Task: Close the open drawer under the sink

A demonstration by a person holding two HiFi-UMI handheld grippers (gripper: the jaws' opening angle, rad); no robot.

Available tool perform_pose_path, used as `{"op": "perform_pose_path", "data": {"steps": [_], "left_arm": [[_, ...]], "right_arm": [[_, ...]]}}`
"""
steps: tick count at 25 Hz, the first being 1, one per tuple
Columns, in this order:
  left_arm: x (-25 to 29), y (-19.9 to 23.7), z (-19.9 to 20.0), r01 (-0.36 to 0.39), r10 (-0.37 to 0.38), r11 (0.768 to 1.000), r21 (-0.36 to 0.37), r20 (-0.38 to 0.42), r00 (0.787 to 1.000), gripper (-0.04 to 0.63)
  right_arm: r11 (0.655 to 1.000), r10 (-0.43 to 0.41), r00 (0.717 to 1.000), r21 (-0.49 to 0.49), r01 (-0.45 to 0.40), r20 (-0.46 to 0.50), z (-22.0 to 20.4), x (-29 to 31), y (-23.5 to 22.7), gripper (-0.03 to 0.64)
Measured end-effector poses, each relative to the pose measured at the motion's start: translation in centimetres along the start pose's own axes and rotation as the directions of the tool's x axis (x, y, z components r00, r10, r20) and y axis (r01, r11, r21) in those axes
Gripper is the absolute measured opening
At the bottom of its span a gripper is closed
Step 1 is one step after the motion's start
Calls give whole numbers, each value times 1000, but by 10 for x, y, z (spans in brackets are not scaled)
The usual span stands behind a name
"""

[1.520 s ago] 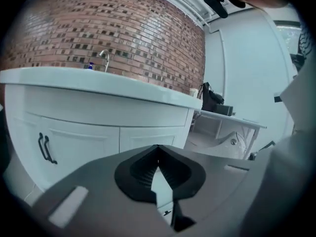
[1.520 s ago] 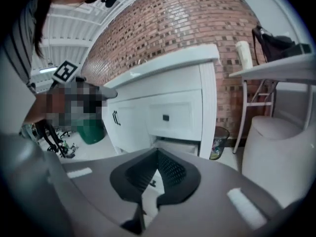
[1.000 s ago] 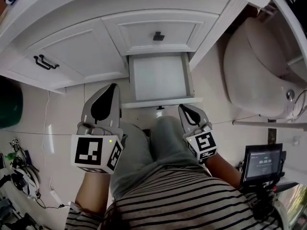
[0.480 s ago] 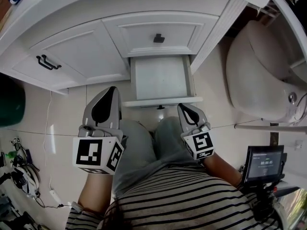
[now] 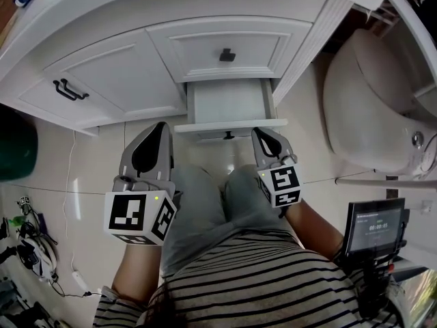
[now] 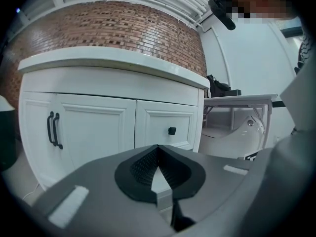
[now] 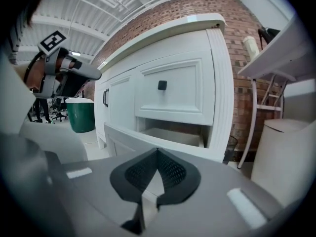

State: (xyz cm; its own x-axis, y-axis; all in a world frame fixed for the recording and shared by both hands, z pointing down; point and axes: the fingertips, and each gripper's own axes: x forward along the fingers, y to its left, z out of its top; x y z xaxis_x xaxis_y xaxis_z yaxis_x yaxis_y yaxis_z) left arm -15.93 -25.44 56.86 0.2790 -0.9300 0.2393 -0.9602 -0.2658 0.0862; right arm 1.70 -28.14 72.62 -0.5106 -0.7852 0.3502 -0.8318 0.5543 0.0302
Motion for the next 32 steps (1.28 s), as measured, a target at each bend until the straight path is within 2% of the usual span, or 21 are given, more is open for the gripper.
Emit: {"op": "perform_pose_path", "data": {"steps": [11,23,26,29,32], "left_arm": [[4,17,13,-10,11,1000,-8,3,1000,17],[2,41,16,-43,43,999,-2,6,999,17],[6,40,14,-25,25,1000,-3,-8,1000,17],[11,33,19,14,-14,1000,-9,-51,999,17],[15,24,44,52,-55,998,-29,-91,994,17]], "right_arm": [[998,-55,998,6,55,-22,20,57,-32,0],[997,-70,996,38,72,-64,40,108,-60,0],[997,-70,995,25,72,-71,36,105,-60,0],[998,-41,990,49,48,-133,36,95,-53,0],[995,12,988,98,4,-156,63,66,-37,0]]}}
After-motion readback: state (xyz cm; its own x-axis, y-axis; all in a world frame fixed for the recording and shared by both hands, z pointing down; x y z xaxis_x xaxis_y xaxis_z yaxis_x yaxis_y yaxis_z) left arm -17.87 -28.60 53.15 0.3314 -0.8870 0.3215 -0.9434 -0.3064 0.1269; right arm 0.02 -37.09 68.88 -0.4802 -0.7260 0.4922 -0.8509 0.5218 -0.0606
